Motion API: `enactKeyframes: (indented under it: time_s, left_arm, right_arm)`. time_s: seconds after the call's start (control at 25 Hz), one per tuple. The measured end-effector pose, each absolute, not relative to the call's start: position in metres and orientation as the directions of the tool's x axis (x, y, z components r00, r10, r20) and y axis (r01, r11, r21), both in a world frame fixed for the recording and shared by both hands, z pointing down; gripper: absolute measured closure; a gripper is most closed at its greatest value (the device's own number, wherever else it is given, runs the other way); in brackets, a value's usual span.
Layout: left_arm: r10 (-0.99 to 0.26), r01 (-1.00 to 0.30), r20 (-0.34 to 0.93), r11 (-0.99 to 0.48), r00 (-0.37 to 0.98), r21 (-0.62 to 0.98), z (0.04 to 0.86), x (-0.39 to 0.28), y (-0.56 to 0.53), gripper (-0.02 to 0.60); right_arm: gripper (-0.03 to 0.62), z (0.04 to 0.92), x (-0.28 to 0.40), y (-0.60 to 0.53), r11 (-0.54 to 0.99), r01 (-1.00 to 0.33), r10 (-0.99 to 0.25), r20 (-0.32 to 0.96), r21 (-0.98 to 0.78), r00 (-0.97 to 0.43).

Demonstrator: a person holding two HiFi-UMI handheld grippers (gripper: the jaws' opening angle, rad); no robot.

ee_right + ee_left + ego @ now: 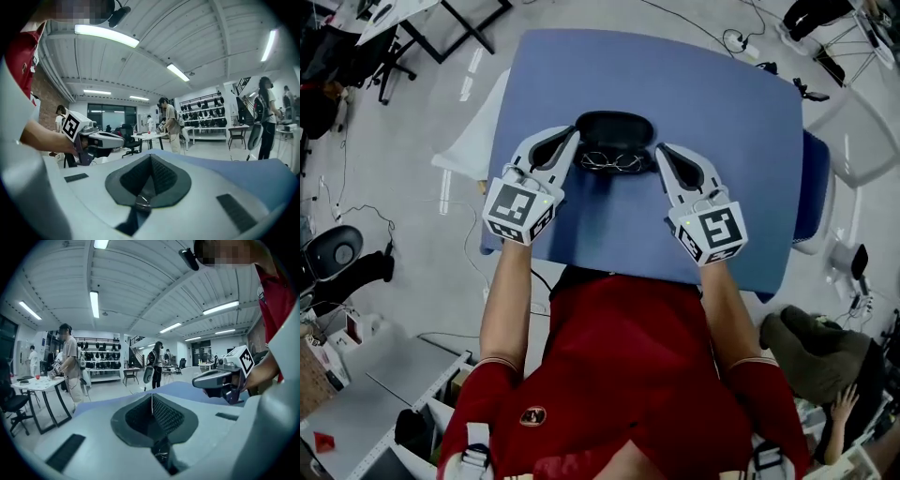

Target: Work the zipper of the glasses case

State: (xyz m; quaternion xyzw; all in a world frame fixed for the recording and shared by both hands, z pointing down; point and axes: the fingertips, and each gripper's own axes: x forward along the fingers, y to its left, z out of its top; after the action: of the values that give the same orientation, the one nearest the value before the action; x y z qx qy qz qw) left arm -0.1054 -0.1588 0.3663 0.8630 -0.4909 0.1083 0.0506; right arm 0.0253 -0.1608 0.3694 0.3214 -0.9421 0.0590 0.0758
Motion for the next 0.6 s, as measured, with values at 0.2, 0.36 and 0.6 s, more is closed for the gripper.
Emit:
enactKeyframes:
  time_s: [0.2,0.36,0.6]
  left_arm:
    - [-0.777,-0.805,0.277,-0.593,0.565,-0.021,0.381,-0.102,-0.174,0.574]
    - [-0.728,-0.759,0.322,-0.650,0.605,-0.046,0.394,-0.097,-0.187,0.572]
    - [-0.647,-0.679,0.411,-0.729,0.642,-0.085,0.414,-0.089,-0.205,0.542]
  right_arm:
    - [0.595,0.375,0.027,-0.160,0.748,-0.661,-0.639,0.203,-0.059,-0.742]
    - [0.595,0.377,0.024,-0.161,0.731,-0.681,-0.659,0.213,-0.047,-0.722]
    - [0.595,0.379,0.021,-0.161,0.711,-0.702,-0.677,0.229,-0.037,-0.699]
